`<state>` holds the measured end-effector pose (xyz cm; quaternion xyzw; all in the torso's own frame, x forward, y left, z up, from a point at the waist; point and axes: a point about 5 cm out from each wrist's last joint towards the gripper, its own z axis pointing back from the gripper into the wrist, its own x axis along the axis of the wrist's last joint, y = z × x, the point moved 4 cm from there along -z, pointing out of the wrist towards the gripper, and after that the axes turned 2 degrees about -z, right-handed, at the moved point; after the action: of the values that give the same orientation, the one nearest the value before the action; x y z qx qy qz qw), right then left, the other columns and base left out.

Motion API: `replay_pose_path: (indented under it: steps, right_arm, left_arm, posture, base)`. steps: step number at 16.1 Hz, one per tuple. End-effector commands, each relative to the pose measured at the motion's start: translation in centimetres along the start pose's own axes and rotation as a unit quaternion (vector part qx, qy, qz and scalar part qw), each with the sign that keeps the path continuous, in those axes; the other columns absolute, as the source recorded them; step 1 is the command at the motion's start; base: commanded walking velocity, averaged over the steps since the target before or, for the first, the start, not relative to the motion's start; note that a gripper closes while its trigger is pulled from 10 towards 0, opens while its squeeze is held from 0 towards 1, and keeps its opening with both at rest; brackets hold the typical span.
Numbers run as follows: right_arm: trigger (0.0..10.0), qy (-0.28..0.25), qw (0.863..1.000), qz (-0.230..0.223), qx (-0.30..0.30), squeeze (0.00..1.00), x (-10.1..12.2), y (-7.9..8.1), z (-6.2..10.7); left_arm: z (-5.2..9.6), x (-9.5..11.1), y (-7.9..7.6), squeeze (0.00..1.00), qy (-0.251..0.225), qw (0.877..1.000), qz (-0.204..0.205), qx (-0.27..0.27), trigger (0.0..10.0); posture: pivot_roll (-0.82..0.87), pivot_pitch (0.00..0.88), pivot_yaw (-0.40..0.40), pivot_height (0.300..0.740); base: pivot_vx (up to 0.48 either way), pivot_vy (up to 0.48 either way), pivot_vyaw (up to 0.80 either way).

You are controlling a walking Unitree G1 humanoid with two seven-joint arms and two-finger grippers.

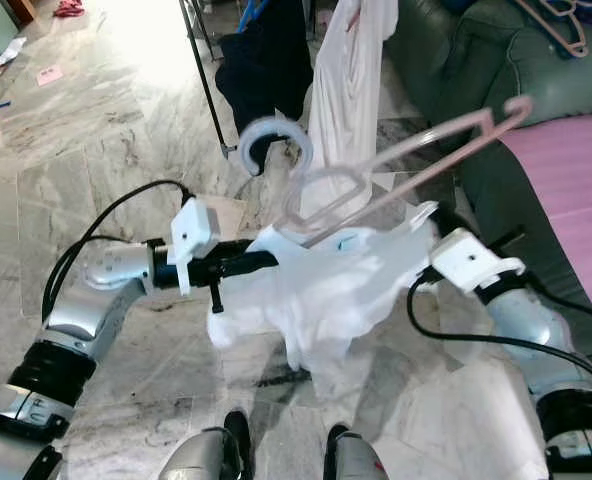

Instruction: Hang hanger

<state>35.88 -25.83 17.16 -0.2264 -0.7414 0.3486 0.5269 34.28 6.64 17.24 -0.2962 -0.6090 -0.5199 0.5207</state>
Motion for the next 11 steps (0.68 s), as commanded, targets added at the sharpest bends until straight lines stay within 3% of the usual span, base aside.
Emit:
replay_pose_path:
  steps: [1,4,11]
  right_arm:
    - [0.0,0.002,1.0,-0.006,-0.023,0.0,0.0,-0.9,0.3]
    - [0.0,0.009,0.999,-0.007,-0.042,0.0,0.0,-1.7,0.2]
    - [0.0,0.004,0.996,-0.027,-0.082,0.0,1.3,-4.3,-0.7]
  left_arm:
    - [0.6,-0.6,0.0,0.0,0.002,1.0,-0.004,0.014,0.0]
    - [1.0,-1.7,0.0,0.0,0.001,0.999,0.003,0.037,0.0]
    - [2.3,-5.3,-2.6,0.0,0.04,0.999,0.014,-0.005,0.0]
  posture:
    - [-0.01,0.274,0.083,0.74]
    - [-0.02,0.272,0.079,0.74]
    - [-0.02,0.28,0.07,0.74]
  base:
    - [0.0,0.0,0.0]
    - [0.0,0.0,0.0]
    - [0.0,0.0,0.0]
